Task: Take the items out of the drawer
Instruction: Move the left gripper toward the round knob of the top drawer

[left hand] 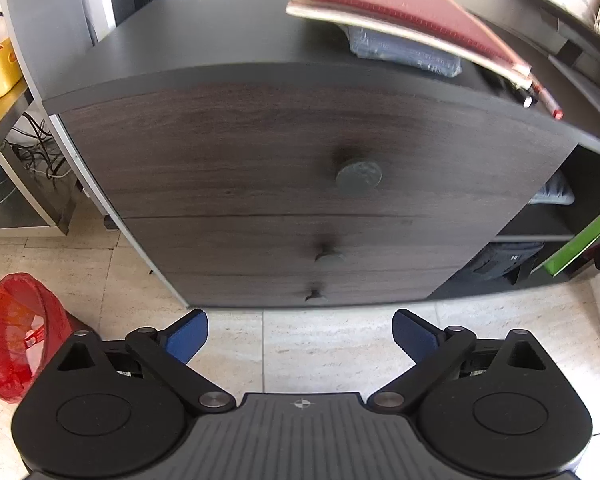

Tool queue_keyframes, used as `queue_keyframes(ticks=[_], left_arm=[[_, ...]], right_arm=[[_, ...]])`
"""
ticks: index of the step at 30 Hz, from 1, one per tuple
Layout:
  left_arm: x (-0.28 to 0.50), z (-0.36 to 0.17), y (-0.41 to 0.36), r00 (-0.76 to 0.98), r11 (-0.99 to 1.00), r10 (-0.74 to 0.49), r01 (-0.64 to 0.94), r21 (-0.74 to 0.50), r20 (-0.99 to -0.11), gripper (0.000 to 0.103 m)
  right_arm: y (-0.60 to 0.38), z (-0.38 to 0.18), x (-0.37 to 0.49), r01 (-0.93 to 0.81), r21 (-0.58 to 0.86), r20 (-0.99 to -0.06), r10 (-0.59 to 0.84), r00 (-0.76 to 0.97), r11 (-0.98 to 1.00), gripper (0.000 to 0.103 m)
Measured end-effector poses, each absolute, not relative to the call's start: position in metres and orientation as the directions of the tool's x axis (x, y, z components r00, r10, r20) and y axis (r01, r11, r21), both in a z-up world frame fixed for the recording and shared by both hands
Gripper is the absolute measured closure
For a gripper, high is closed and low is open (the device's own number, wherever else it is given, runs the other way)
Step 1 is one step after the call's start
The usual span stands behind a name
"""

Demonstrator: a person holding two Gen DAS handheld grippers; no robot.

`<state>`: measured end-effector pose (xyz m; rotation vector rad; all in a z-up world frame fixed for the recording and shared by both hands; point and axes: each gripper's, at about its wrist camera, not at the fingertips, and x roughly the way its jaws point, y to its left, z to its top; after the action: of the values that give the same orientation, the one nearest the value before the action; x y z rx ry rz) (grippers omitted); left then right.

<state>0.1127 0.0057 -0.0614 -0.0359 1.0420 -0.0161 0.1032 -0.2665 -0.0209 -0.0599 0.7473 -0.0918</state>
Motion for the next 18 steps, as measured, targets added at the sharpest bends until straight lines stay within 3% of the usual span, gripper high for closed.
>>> queue_keyframes(ticks=[2, 6, 11, 18], left_arm=[[0.114, -0.065, 0.004, 0.497, 0.999, -0.032, 0.014, -0.029, -0.867, 0.008], [0.115, -0.069, 0.002, 0.5, 0.999, -0.054, 0.026, -0.047, -0.864, 0.008], [0.122, -0.069, 0.001, 0.52, 0.998, -0.063, 0.033, -0.054, -0.852, 0.007], [0.149, -0.077, -0.005, 0.522, 0.995, -0.096, 0.037, -0.089, -0.847, 0.007]], right_arm=[[-0.264, -0.023, 0.106, 0.051, -0.116, -0.683, -0.117, 0.721, 0.992, 0.001], [-0.264, -0.031, 0.112, 0.019, -0.098, -0.727, -0.085, 0.681, 0.995, 0.014], [-0.265, -0.04, 0.112, 0.01, -0.069, -0.745, -0.058, 0.665, 0.998, 0.014], [-0.281, -0.038, 0.135, 0.045, 0.021, -0.718, -0.017, 0.696, 0.999, 0.005]])
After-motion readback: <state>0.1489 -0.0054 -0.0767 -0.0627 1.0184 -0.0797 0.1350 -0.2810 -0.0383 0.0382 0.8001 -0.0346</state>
